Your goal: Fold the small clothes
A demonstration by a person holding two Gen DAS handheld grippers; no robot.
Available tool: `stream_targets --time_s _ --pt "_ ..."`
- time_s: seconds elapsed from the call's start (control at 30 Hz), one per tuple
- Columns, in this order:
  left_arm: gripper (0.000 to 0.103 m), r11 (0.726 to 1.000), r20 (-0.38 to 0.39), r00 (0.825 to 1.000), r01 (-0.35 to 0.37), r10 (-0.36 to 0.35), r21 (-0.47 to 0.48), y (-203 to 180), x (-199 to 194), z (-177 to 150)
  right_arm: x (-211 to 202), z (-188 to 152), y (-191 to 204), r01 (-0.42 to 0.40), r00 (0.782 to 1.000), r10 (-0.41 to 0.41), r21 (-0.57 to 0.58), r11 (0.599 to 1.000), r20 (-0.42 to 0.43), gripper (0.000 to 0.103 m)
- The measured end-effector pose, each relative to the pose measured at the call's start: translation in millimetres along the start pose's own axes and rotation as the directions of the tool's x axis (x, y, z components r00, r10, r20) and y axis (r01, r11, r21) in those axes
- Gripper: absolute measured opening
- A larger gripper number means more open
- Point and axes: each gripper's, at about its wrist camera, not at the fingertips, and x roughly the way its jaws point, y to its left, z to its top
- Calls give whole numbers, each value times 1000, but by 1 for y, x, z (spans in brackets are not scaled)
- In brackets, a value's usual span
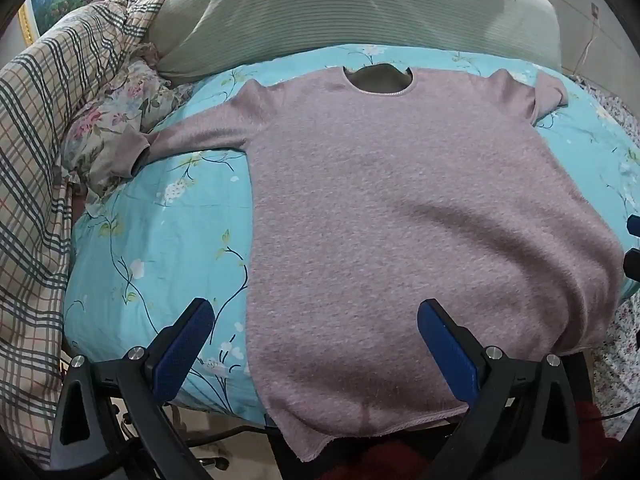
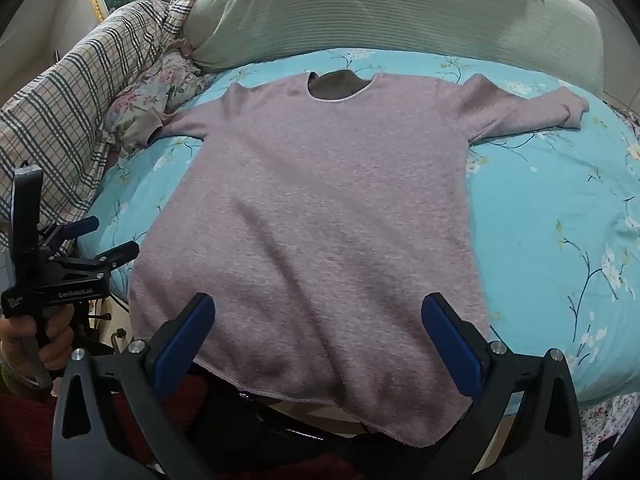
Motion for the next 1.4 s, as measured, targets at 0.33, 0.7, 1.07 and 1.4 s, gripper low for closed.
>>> stream_targets --time_s 0.33,0.7,1.07,1.4 --pt "102 1000 1 1000 0 0 10 -3 0 -3 1 0 2 -7 1000 7 -3 1000 1 103" --pt "102 1000 20 1000 -1 1 6 -2 0 -2 1 0 2 -31 999 31 15 999 -5 103" --pt "102 1000 24 1000 -2 2 12 -4 1 3 1 4 0 -32 999 32 14 999 0 103" --pt "102 1000 29 1000 -4 3 15 -4 7 8 8 15 -6 -25 1000 25 22 999 7 103"
